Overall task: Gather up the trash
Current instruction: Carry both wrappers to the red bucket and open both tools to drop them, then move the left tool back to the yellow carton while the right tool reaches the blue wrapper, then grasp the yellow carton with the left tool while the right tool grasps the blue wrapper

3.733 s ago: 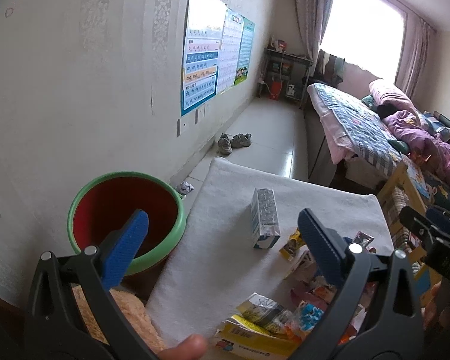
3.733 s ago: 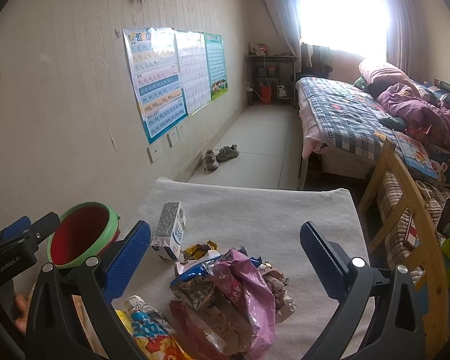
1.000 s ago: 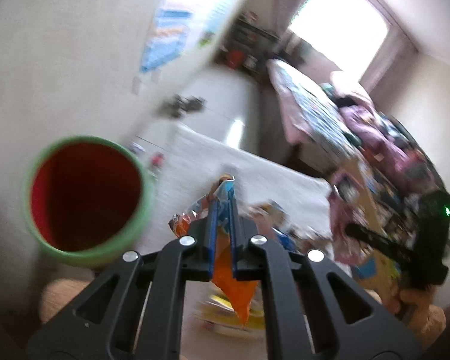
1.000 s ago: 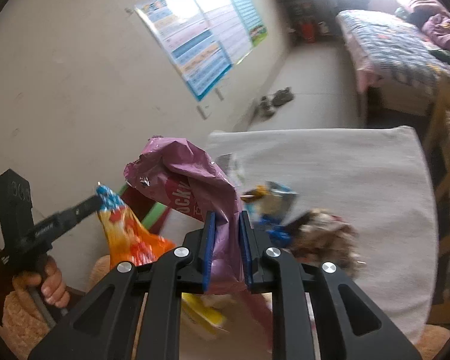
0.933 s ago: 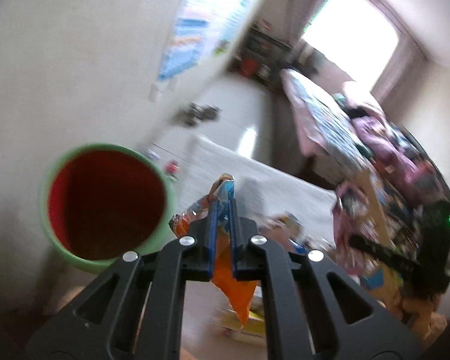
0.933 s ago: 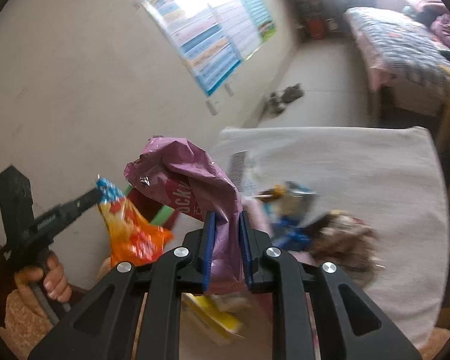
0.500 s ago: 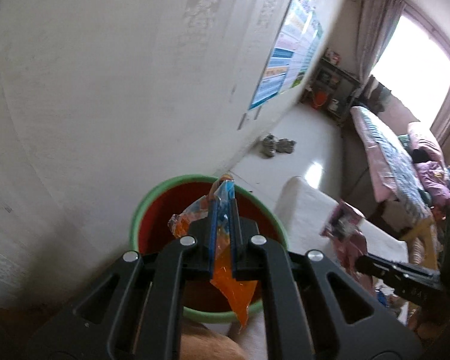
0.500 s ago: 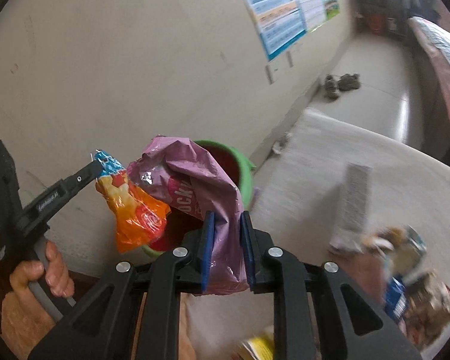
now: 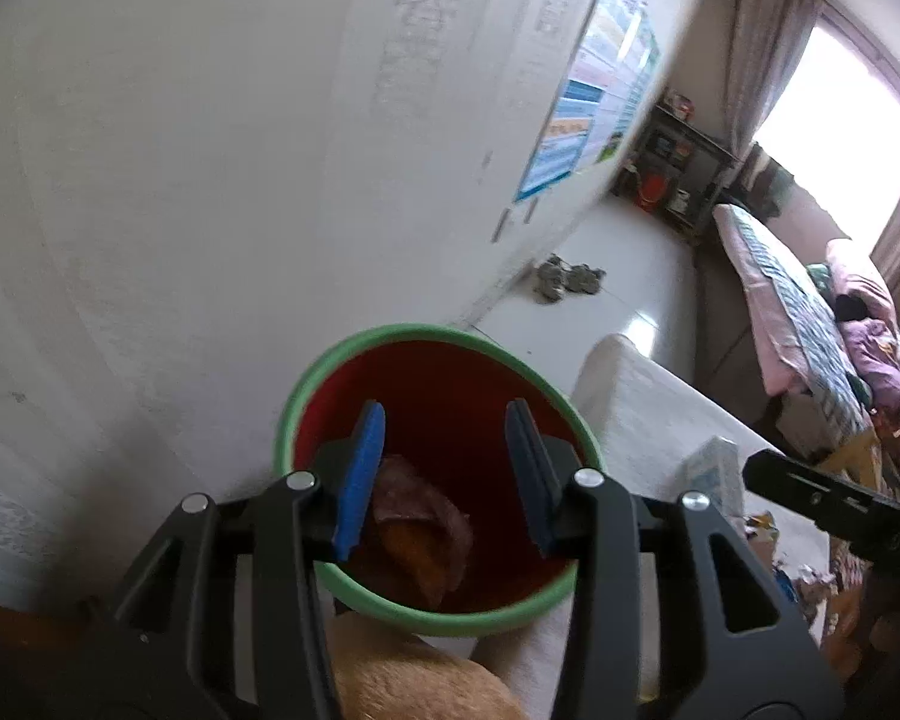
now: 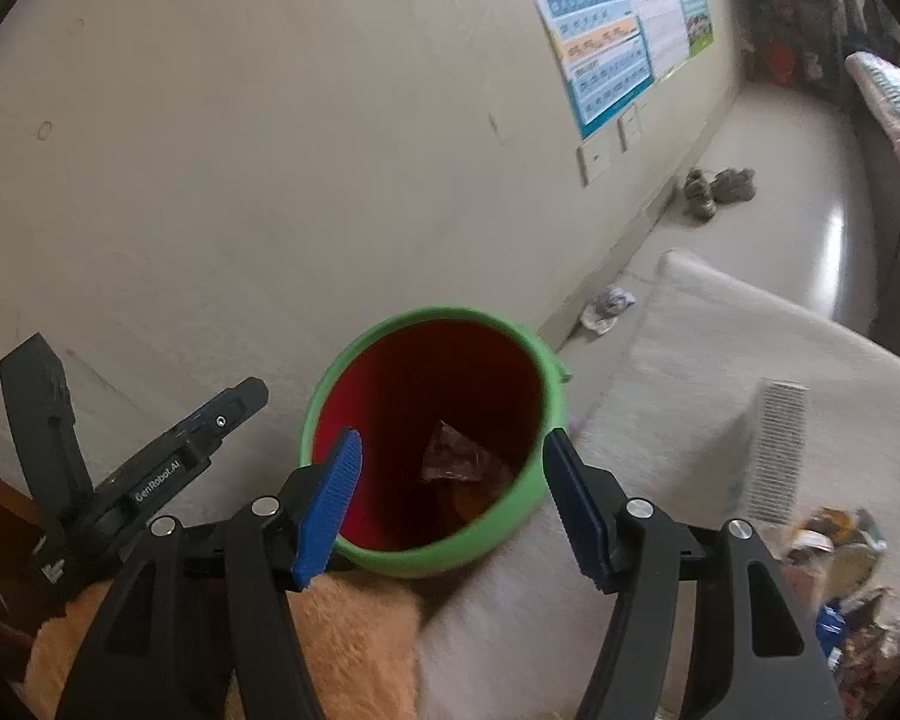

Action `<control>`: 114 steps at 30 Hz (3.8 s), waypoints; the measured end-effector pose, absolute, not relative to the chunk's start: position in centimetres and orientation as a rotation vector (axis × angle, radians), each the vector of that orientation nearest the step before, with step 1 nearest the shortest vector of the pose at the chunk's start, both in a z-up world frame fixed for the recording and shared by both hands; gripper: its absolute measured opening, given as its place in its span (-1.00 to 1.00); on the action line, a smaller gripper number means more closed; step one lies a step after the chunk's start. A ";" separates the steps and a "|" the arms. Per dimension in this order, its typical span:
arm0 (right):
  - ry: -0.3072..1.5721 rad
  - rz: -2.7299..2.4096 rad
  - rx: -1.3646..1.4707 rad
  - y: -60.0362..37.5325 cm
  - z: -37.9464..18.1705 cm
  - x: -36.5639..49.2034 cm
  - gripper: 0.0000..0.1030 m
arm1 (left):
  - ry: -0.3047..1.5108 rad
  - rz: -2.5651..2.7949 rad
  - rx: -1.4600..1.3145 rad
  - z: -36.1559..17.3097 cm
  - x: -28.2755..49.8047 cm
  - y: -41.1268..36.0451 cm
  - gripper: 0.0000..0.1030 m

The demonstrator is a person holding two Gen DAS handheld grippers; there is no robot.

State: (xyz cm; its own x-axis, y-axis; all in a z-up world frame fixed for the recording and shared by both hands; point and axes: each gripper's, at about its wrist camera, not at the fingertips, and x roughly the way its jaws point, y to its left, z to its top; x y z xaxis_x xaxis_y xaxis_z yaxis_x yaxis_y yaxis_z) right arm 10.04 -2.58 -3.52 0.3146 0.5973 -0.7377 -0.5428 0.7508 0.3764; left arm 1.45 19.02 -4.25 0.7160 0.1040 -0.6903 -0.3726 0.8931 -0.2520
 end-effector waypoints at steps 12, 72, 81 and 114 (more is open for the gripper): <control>0.897 0.504 0.064 -16.7 -1.3 6.8 0.32 | 0.876 -0.059 -0.374 -5.3 1.0 8.0 0.11; 1.084 0.485 0.110 -21.7 -8.2 1.0 0.34 | 1.321 -0.045 -0.569 -16.9 1.2 -0.3 0.02; 1.099 0.514 0.103 -20.6 -8.6 1.0 0.34 | 1.243 -0.065 -0.579 -14.4 0.5 2.1 -0.59; 1.126 0.504 0.384 -22.2 -8.2 4.6 -0.89 | 1.392 -0.100 -0.504 -17.9 -0.2 -1.0 0.18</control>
State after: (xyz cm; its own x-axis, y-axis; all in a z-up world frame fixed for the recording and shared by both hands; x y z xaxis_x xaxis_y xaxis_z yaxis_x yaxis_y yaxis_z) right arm 4.63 -22.24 -8.19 0.3393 0.5629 -0.7536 -0.1872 0.8256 0.5323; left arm -0.23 -0.98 -17.90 0.1924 -0.3579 -0.9137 -0.2241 0.8905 -0.3960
